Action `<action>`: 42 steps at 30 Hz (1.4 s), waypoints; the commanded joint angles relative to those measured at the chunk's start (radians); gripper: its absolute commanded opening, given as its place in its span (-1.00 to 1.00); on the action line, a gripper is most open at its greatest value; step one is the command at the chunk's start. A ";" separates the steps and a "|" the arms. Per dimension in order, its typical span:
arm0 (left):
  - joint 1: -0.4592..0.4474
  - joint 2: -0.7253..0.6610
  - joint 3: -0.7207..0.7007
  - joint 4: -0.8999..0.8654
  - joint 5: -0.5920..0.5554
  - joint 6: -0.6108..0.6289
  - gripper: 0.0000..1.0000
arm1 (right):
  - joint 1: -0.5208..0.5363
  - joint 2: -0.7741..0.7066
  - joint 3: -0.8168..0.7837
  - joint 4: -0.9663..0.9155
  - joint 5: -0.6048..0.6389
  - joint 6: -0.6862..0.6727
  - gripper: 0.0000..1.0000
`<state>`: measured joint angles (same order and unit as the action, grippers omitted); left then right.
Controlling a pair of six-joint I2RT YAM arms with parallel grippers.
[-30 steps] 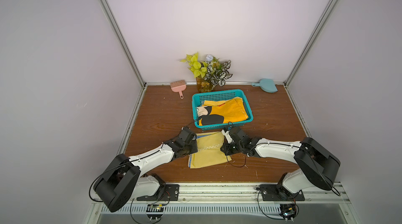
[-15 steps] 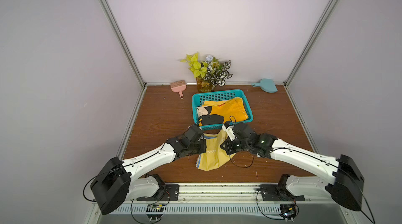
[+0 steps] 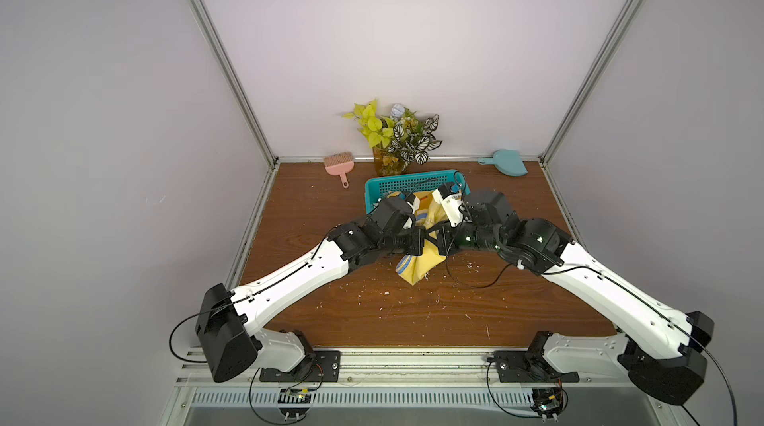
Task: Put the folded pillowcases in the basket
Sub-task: Place the object.
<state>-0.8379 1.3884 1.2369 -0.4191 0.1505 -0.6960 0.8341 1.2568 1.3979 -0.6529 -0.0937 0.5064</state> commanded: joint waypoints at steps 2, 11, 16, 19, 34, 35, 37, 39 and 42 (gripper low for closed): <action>0.099 0.064 0.061 -0.015 -0.074 0.115 -1.00 | -0.102 0.051 0.072 0.058 -0.014 -0.078 -1.00; 0.228 0.261 0.149 0.006 -0.182 0.241 -1.00 | -0.287 0.172 -0.039 0.294 -0.021 -0.143 -1.00; 0.262 0.372 0.232 0.007 -0.211 0.266 -1.00 | -0.357 0.257 -0.077 0.384 -0.056 -0.134 -1.00; 0.274 0.417 0.281 0.006 -0.209 0.269 -1.00 | -0.377 0.294 -0.076 0.414 -0.052 -0.139 -1.00; 0.340 0.477 0.290 0.039 -0.239 0.268 -0.97 | -0.441 0.456 -0.005 0.425 -0.076 -0.177 -0.87; 0.342 0.487 0.289 0.034 -0.241 0.269 -0.69 | -0.442 0.464 -0.016 0.430 -0.080 -0.176 -0.63; 0.343 0.505 0.286 0.016 -0.252 0.267 0.11 | -0.442 0.469 -0.041 0.437 -0.092 -0.178 -0.42; 0.344 0.498 0.266 0.017 -0.272 0.256 0.63 | -0.443 0.445 -0.077 0.458 -0.083 -0.175 -0.12; 0.345 0.443 0.207 0.046 -0.325 0.246 1.00 | -0.443 0.376 -0.105 0.479 -0.036 -0.178 0.18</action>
<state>-0.5060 1.8790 1.4765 -0.3782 -0.1070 -0.4416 0.3958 1.7176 1.3029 -0.2237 -0.1574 0.3332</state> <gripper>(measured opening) 0.970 0.572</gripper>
